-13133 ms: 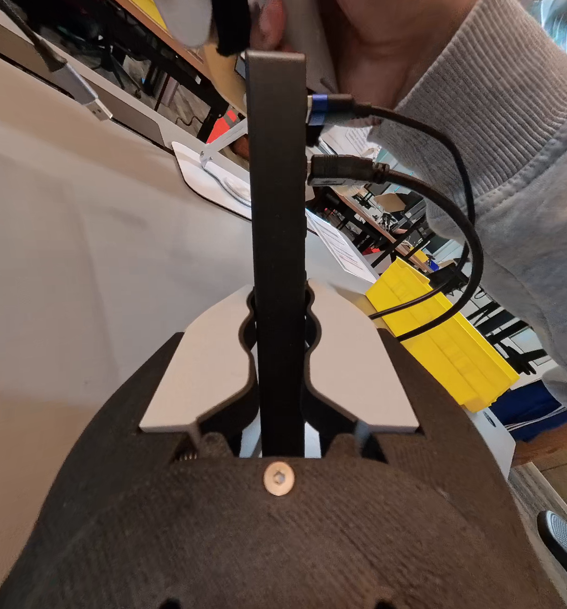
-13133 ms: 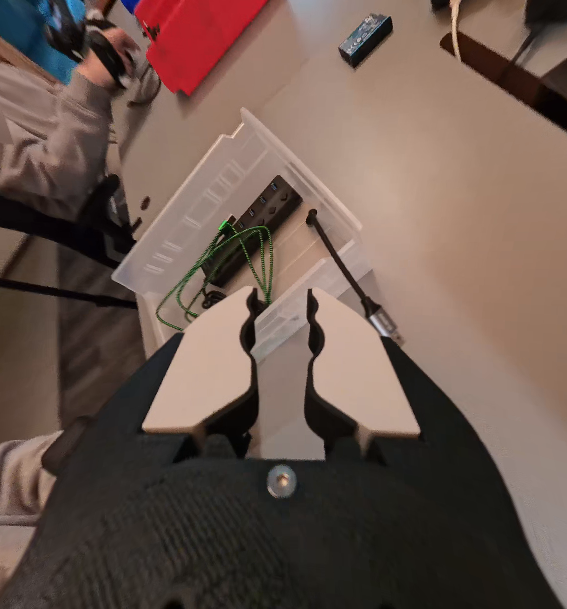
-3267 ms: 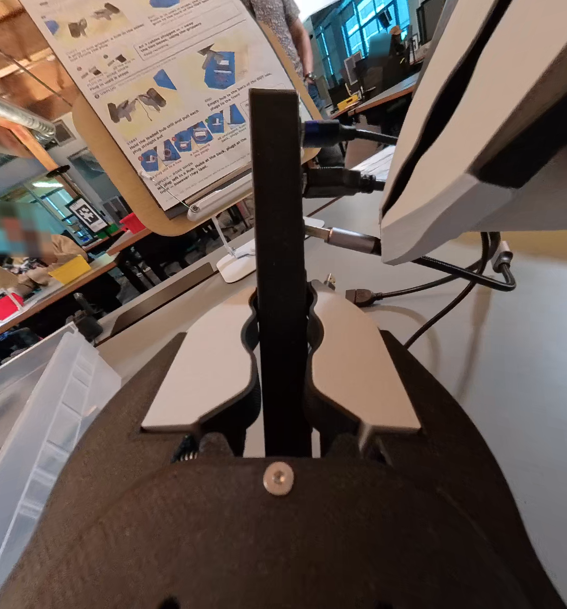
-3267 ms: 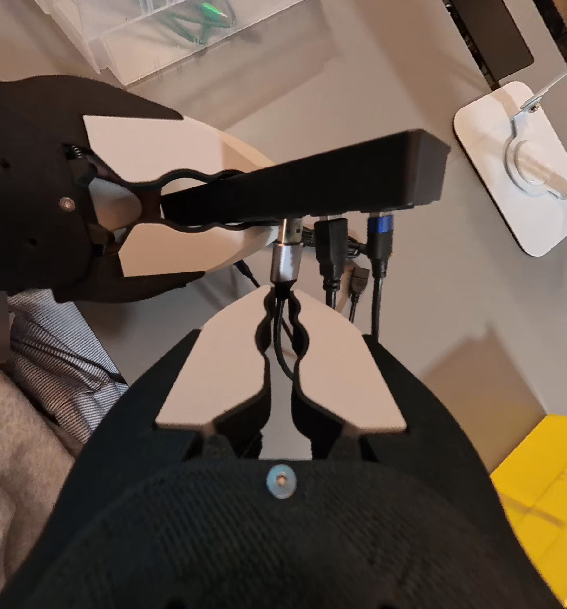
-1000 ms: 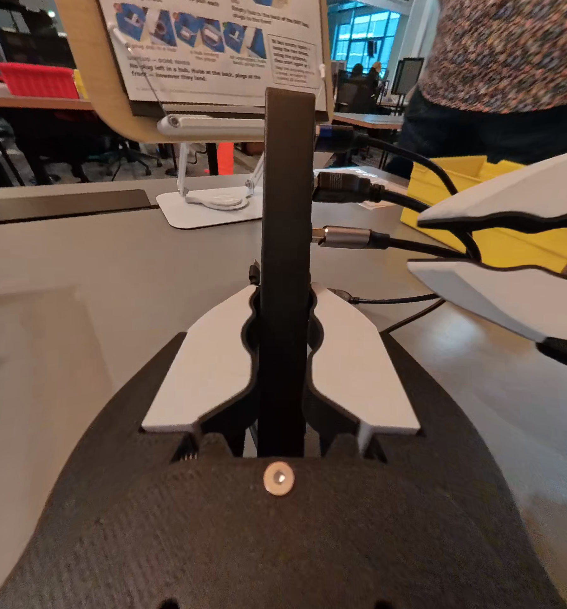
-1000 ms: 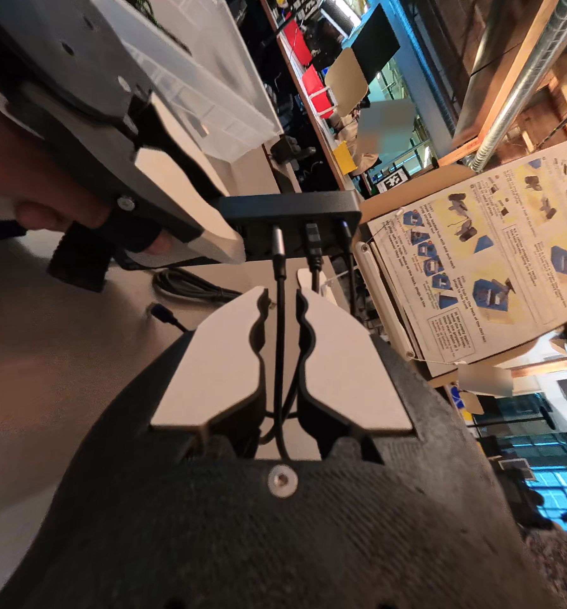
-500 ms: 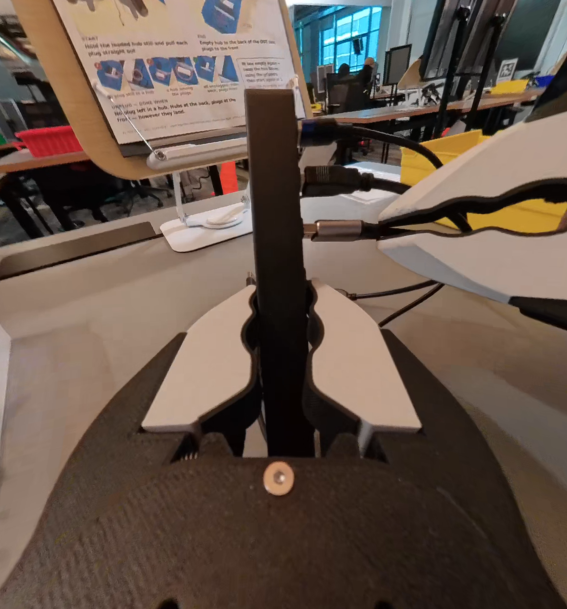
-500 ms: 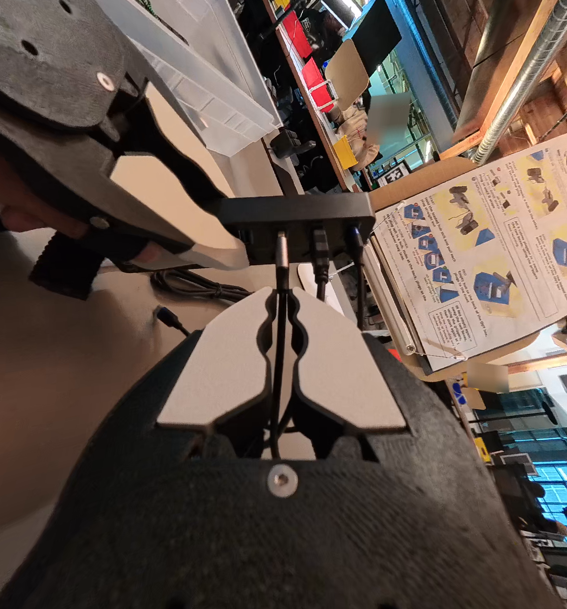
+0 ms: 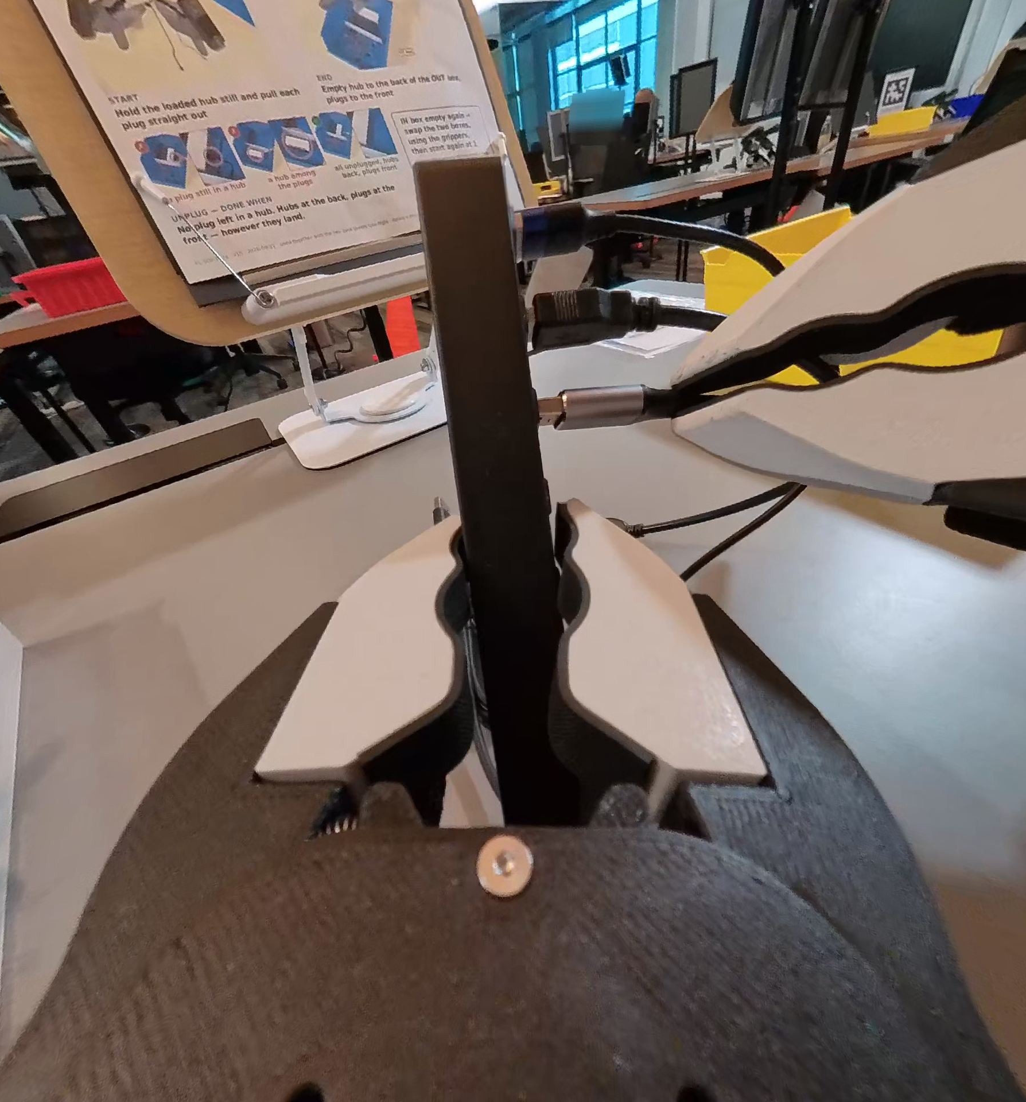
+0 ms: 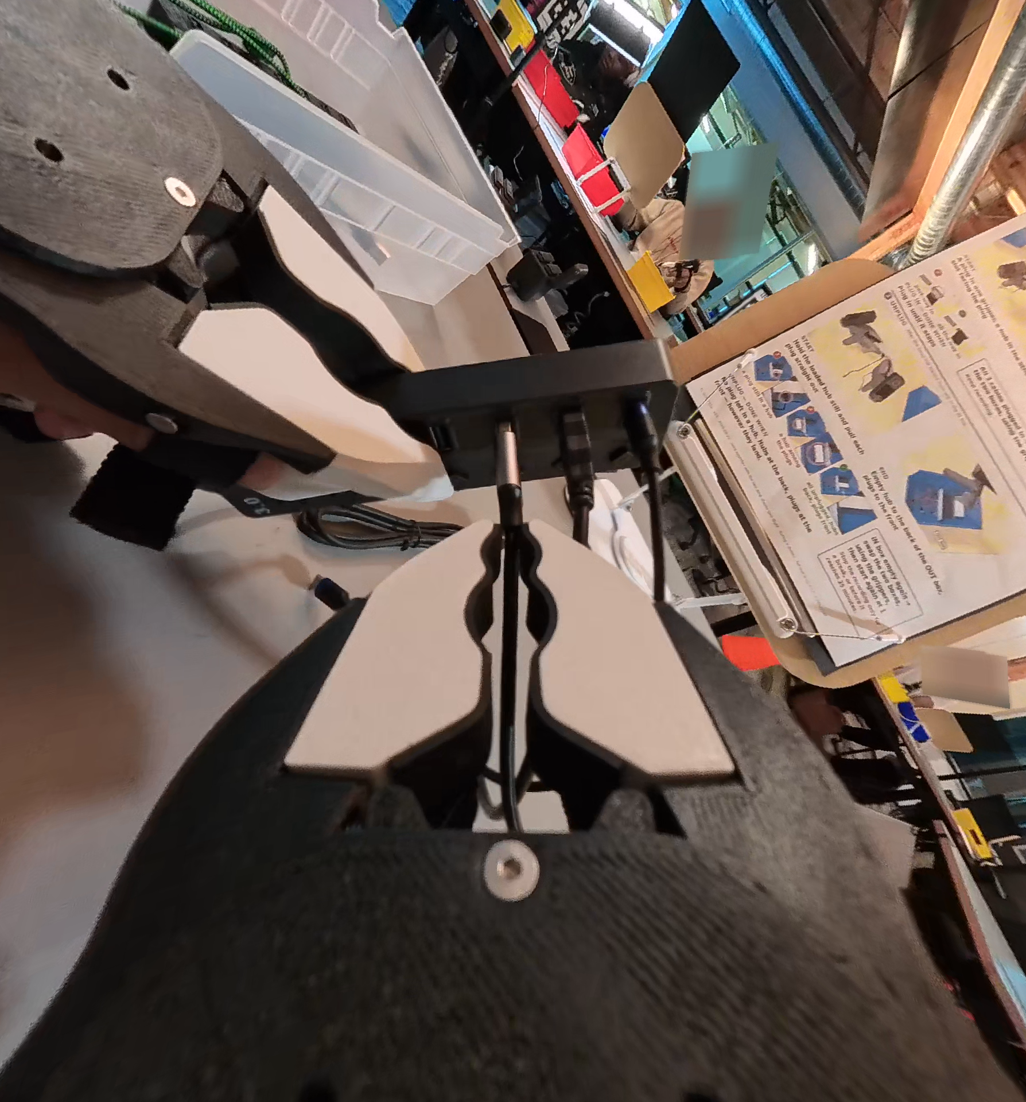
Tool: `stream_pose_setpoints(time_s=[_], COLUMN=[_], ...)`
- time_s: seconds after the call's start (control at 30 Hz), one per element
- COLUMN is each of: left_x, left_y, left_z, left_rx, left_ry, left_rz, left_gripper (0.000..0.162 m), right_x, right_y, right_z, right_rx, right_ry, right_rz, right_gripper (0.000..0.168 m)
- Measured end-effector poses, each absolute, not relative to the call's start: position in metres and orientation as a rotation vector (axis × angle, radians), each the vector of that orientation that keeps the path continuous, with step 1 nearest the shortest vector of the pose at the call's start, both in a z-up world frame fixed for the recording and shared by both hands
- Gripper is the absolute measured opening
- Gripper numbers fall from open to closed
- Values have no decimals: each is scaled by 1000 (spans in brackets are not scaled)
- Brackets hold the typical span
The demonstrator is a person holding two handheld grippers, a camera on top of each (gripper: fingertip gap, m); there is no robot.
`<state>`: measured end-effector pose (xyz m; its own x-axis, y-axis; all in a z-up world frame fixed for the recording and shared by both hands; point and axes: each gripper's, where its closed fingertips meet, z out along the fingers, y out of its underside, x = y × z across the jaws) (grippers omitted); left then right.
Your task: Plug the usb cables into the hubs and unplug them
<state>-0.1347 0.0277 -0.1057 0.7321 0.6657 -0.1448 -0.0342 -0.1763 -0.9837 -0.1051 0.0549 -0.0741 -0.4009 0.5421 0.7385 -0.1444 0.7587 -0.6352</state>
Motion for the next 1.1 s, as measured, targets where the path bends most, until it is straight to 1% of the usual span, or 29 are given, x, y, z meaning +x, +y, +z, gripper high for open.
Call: stream_pose_setpoints(time_s=[1.1], left_x=[-133], left_y=[31], left_z=[-115], left_rx=[-1791], left_ry=[-389], left_rz=[815], left_gripper=[34], right_x=[-106], right_y=[60], right_z=[-88], right_rx=[-363], right_ry=[-1911], right_rz=[914], right_gripper=[5])
